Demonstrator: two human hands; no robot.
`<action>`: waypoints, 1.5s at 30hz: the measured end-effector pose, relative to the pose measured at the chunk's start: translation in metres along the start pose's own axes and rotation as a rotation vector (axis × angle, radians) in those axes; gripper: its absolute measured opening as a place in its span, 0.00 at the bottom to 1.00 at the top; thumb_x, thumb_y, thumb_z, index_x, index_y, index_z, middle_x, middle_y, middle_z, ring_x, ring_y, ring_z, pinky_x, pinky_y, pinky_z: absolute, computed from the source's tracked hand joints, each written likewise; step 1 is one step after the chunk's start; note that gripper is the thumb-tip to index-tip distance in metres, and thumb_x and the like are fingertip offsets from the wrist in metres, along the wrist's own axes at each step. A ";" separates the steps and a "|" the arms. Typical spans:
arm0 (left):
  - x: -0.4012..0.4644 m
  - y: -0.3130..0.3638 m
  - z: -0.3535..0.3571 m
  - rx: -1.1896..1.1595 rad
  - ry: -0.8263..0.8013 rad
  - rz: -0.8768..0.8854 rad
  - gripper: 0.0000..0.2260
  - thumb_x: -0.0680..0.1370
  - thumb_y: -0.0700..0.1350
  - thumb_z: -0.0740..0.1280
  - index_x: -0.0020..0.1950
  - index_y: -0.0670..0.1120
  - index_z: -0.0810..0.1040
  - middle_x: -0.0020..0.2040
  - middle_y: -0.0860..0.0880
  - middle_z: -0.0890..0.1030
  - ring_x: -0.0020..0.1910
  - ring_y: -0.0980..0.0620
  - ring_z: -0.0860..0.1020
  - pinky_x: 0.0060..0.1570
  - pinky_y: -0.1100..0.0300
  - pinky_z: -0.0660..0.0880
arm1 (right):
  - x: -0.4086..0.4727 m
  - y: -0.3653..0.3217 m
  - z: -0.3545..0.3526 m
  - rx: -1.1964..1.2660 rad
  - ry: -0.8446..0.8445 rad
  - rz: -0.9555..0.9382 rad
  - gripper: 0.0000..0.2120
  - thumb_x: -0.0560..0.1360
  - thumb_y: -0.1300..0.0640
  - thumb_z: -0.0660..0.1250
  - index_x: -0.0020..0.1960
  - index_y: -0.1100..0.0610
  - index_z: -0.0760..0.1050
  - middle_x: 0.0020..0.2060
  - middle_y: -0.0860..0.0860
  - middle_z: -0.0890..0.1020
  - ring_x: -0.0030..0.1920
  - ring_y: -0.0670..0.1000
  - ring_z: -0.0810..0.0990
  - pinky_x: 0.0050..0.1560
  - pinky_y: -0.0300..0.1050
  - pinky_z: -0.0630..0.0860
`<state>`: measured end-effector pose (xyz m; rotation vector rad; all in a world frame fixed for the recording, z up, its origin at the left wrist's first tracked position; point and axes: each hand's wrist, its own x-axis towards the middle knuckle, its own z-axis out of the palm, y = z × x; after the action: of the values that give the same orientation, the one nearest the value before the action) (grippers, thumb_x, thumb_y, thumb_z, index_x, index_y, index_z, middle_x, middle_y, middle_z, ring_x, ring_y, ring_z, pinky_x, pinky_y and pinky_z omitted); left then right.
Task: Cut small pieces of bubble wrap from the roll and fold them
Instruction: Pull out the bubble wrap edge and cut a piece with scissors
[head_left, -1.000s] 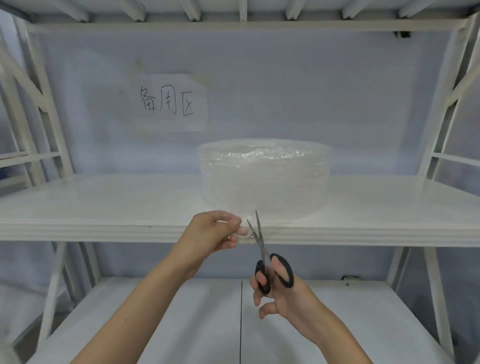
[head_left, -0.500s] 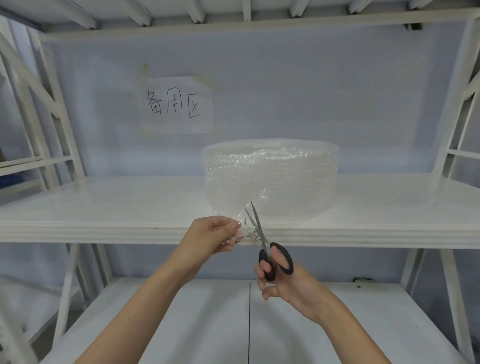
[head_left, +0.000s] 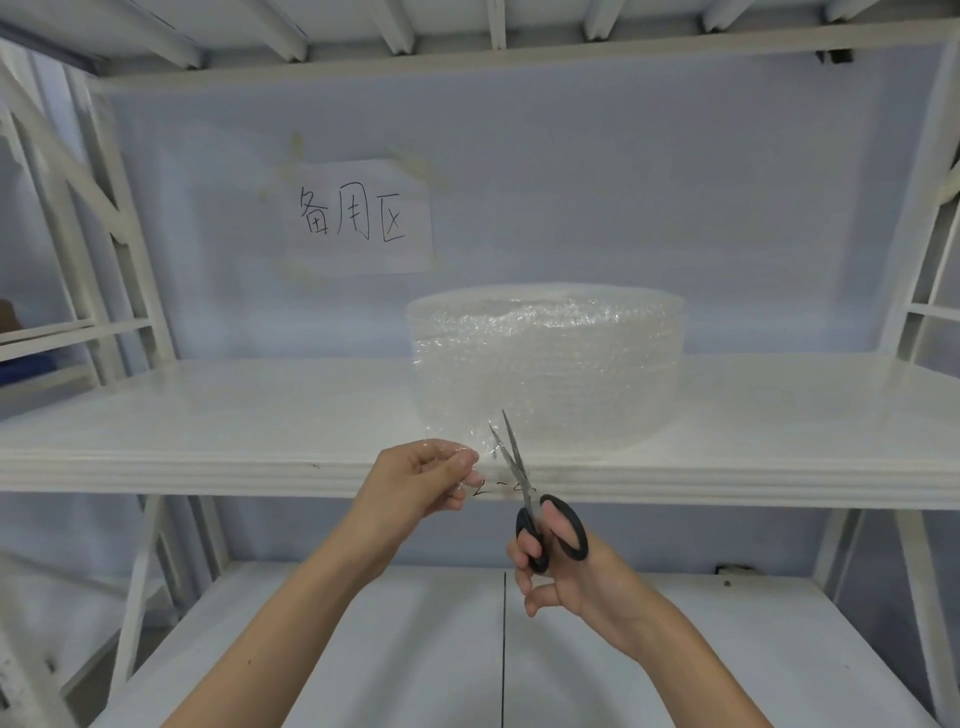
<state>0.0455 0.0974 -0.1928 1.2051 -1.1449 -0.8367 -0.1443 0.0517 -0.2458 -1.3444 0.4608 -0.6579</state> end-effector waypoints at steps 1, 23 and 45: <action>0.000 -0.001 0.000 -0.002 -0.005 -0.004 0.06 0.77 0.42 0.70 0.50 0.40 0.82 0.36 0.48 0.84 0.32 0.55 0.77 0.36 0.65 0.78 | 0.002 -0.001 0.000 -0.005 -0.004 0.007 0.23 0.67 0.36 0.65 0.36 0.56 0.68 0.34 0.51 0.73 0.33 0.52 0.73 0.36 0.47 0.74; 0.022 0.017 0.016 0.051 0.025 0.027 0.07 0.77 0.44 0.70 0.43 0.42 0.83 0.36 0.49 0.85 0.32 0.55 0.79 0.36 0.65 0.77 | 0.022 -0.009 0.000 -0.080 0.078 -0.080 0.17 0.72 0.43 0.64 0.32 0.54 0.72 0.32 0.49 0.74 0.33 0.50 0.73 0.35 0.44 0.73; 0.021 0.009 0.015 0.030 0.020 0.051 0.06 0.77 0.44 0.71 0.44 0.42 0.84 0.37 0.48 0.85 0.33 0.55 0.79 0.41 0.62 0.79 | 0.035 -0.010 0.004 -0.145 0.108 -0.107 0.19 0.70 0.42 0.66 0.36 0.59 0.70 0.34 0.51 0.73 0.32 0.49 0.73 0.34 0.43 0.74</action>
<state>0.0353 0.0758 -0.1800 1.2012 -1.1709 -0.7706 -0.1175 0.0298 -0.2332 -1.4826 0.5342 -0.8001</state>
